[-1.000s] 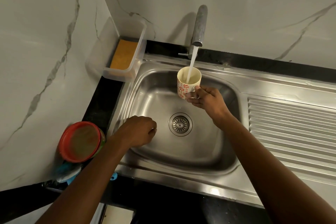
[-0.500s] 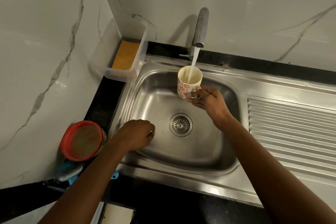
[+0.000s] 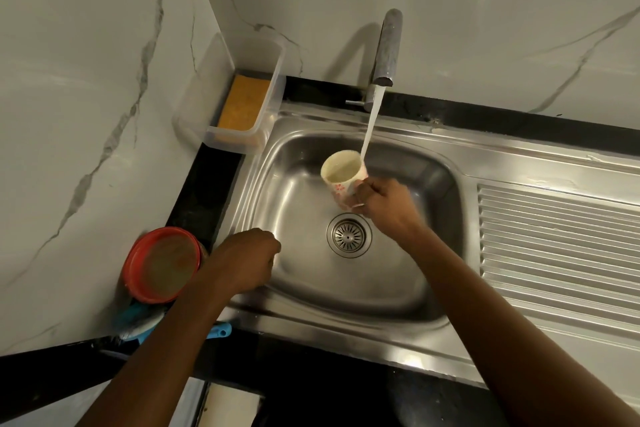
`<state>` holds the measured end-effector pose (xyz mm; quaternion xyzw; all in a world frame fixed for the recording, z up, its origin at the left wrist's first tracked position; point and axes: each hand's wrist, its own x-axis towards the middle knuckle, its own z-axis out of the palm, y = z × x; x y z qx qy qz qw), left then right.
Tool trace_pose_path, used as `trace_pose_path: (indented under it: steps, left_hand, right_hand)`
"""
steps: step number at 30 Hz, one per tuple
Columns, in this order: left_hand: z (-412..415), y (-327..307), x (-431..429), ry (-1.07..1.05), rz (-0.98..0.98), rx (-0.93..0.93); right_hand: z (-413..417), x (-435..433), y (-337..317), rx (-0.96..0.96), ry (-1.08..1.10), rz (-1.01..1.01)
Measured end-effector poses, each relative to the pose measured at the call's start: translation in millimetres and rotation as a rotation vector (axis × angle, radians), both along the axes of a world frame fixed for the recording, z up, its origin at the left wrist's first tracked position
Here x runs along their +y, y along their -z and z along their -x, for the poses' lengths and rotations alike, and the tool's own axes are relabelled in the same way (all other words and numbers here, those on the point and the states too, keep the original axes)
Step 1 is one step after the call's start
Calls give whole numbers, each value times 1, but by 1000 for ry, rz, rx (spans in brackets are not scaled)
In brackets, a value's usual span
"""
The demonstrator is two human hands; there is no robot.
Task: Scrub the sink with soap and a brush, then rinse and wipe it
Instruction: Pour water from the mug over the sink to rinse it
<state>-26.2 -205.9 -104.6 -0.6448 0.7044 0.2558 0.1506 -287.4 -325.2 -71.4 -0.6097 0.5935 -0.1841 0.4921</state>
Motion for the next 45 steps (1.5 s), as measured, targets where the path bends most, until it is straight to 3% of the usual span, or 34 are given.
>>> trace_pose_path:
  steps: [4,9,13,18,24,32,35,38,42,45]
  left_hand:
    - [-11,5,0,151,-20,-137]
    - [-18,-5,0,322,-12,-229]
    - [-6,-13,5,211,-131,-234]
    - [37,-24,3,116,-346,-108]
    - [101,0,-11,84,-668,168]
    - [194,21,-6,10,-815,435]
    - [223,13,-10,-58,-842,558]
    - [241,10,-10,-70,-862,667]
    - [242,8,-11,56,-847,638]
    - [212,19,-14,109,-836,551]
  right_hand:
    - [-44,9,8,352,-345,108]
    - [-68,32,5,435,-788,132]
    - [-41,30,5,438,-904,88]
    - [21,10,-9,605,-1055,118]
    - [60,-5,-20,824,-989,196]
    - [64,6,-50,1103,-1439,304]
    - [78,-4,-58,1155,-1404,304]
    - [96,-15,-58,1083,-1236,264]
    - [111,-17,-54,859,-847,115]
    - [113,-4,-44,565,-503,-118]
